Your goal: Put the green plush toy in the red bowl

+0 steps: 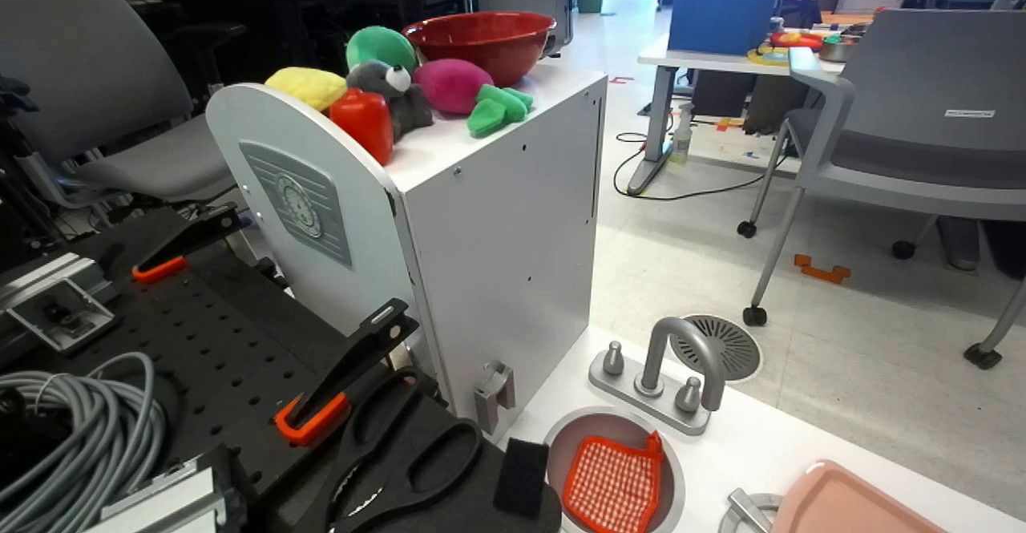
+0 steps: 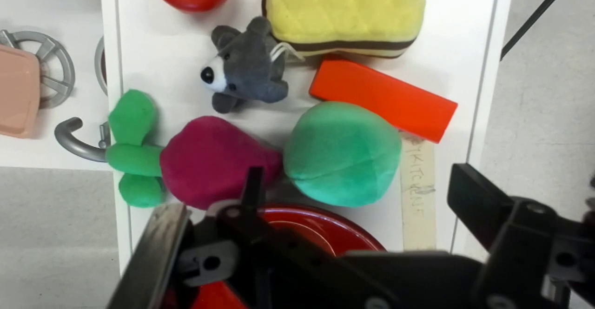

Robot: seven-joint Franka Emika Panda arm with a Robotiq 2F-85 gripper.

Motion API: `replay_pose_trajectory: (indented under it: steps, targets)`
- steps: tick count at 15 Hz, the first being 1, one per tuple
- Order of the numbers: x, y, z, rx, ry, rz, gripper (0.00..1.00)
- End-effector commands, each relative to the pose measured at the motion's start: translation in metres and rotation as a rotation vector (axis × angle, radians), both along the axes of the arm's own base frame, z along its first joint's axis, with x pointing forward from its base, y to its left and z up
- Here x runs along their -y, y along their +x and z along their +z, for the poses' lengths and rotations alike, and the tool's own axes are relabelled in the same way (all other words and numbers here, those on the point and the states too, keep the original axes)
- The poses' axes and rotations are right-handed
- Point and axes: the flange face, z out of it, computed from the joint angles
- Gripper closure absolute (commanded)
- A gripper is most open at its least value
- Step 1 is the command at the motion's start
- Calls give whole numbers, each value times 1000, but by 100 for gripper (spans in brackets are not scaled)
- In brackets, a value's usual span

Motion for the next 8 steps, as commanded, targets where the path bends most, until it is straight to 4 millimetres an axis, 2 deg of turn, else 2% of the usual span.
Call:
replay_pose_trajectory:
  steps: [1, 4, 8]
  targets:
    - [-10, 7, 2, 3, -46, -8, 0]
    - [-13, 3, 4, 3, -83, -25, 0]
    - [-17, 0, -4, -27, -79, -15, 0]
